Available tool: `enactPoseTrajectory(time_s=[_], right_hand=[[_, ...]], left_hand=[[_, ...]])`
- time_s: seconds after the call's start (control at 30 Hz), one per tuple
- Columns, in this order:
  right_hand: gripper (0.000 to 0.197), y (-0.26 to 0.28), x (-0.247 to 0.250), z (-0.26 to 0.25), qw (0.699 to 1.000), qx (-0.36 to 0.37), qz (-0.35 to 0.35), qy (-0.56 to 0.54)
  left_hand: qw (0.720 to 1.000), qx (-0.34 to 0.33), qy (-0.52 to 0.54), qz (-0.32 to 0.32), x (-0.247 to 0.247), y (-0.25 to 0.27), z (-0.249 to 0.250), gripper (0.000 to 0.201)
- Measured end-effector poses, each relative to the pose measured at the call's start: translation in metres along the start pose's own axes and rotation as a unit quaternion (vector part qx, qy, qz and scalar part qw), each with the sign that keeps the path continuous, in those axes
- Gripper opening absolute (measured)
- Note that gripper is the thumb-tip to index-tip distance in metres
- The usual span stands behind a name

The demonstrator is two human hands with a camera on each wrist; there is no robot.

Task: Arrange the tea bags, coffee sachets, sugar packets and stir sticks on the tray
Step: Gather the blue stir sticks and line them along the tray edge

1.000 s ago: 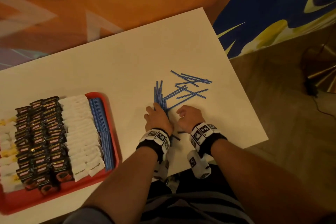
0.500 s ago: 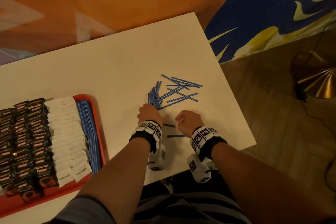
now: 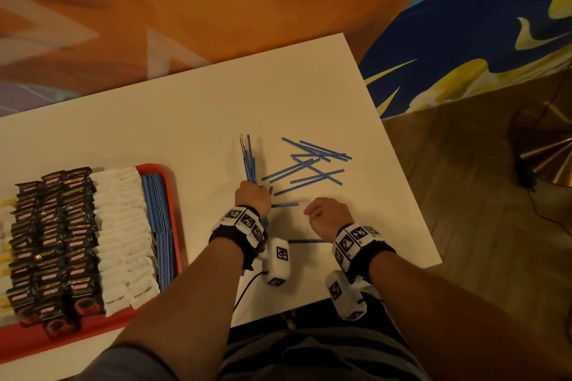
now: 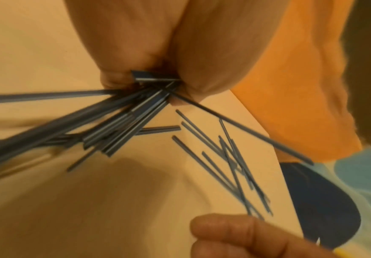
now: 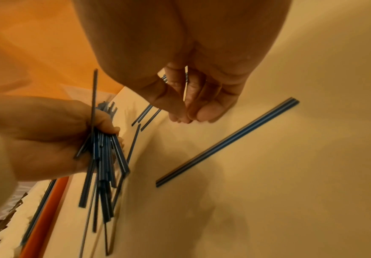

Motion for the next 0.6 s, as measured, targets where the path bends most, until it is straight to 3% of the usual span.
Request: enactPoseTrajectory(time_s=[0.17, 0.27, 0.3, 0.47, 0.6], right_hand=[[0.029, -0.001, -0.001, 0.0, 1.0, -0.006, -0.008, 0.002], [0.028, -0.002, -0.002, -0.002, 1.0, 0.0, -0.016, 0.009], [0.028, -0.002, -0.002, -0.002, 1.0, 0.002, -0.018, 0.013], [0.024, -0.002, -0.002, -0.012, 0.999, 0.021, -0.032, 0.031], [0.016, 0.009, 0.014, -0.058, 0.99, 0.129, 0.004, -0.059]], left_hand=[[0.97, 0.037, 0.238, -0.001, 0.009, -0.004, -0.013, 0.029], [0.917, 0.06, 0.394, -0.007, 0.009, -0.005, -0.02, 0.011], [0.901, 0.065, 0.43, -0.009, 0.009, -0.006, -0.022, 0.014], [0.877, 0.063, 0.476, 0.004, 0.014, -0.011, -0.025, 0.018], [0.885, 0.071, 0.461, 0.001, 0.014, -0.01, -0.022, 0.015]])
Point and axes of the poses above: each hand's wrist, its own y-axis away from the middle knuckle, its own x-axis out of the back of the hand, z = x × y, the point moved 9 cm from there along -y, towards the middle knuckle, and after that the axes turned 2 degrees about x, right-handed, at the moved point
